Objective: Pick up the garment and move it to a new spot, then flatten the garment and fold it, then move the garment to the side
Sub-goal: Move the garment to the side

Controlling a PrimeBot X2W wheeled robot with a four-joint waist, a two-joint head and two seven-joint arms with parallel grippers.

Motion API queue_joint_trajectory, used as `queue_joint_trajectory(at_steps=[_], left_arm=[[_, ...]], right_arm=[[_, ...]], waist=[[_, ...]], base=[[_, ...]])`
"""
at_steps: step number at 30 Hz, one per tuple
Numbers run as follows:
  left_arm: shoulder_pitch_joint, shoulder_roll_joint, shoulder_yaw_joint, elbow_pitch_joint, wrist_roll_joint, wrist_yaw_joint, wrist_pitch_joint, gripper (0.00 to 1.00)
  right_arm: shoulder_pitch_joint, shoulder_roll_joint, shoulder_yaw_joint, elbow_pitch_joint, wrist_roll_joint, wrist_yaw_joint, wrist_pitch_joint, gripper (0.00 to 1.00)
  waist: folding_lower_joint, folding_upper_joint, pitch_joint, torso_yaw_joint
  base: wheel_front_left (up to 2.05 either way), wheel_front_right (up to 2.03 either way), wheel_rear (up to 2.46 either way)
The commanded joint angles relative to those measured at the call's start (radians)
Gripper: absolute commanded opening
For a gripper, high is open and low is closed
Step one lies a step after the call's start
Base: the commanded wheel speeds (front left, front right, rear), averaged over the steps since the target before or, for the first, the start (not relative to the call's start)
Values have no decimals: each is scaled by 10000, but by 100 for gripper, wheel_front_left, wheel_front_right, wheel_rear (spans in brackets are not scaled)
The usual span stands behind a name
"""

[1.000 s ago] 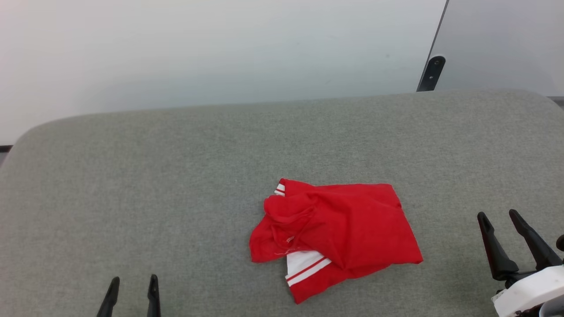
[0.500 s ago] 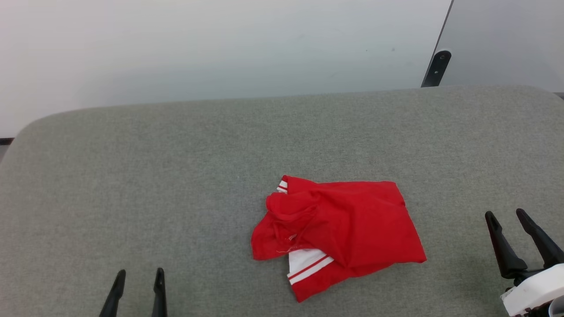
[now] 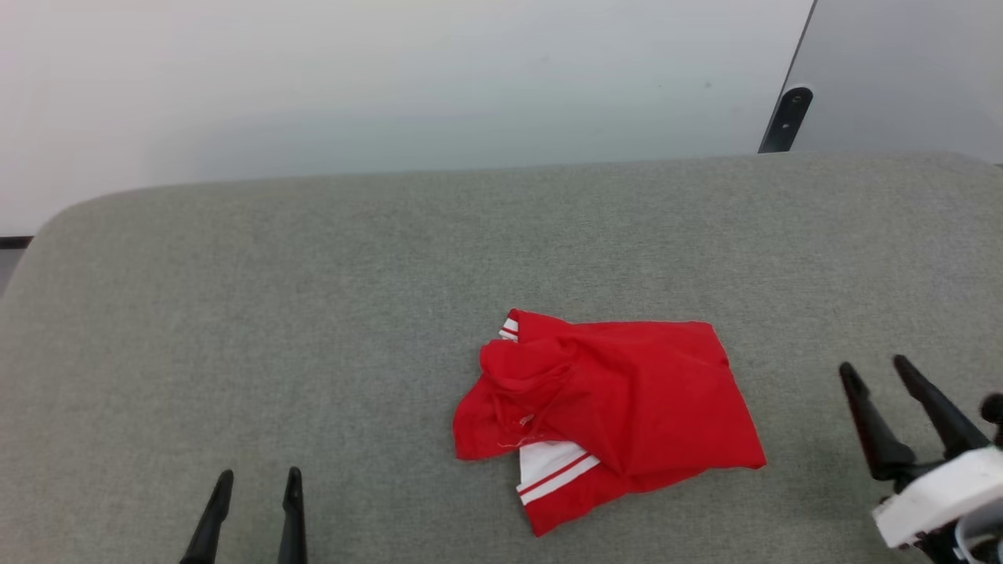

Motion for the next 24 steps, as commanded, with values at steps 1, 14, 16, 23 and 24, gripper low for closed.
queue_joint_trajectory(at_steps=[1, 14, 16, 23, 24], left_arm=[[-125, 10, -7, 18, -63, 54, -6, 100], [-620, -98, -515, 358, -135, -48, -111, 100], [-723, -116, -574, 456, -159, -71, -158, 100], [-1038, -156, -748, 745, -263, -94, -299, 100], [-1086, -161, -765, 788, -281, -106, -313, 100]], right_arm=[[-149, 11, 80, -61, 141, -18, 77, 100], [-1719, 291, 1051, -441, -532, -18, 4960, 100], [-1879, 242, 951, -399, -519, -18, 5907, 100], [-2068, 156, 462, -713, -614, -18, 8617, 100], [-2085, 171, 372, -780, -645, -18, 8949, 100]], waist=[[0, -1, 11, 34], [0, -1, 359, 575], [0, -1, 444, 705], [0, -1, 834, 1079], [0, -1, 892, 1115]], base=[[0, 0, 0], [0, 0, 0], [0, 0, 0], [0, 0, 0], [0, 0, 0]])
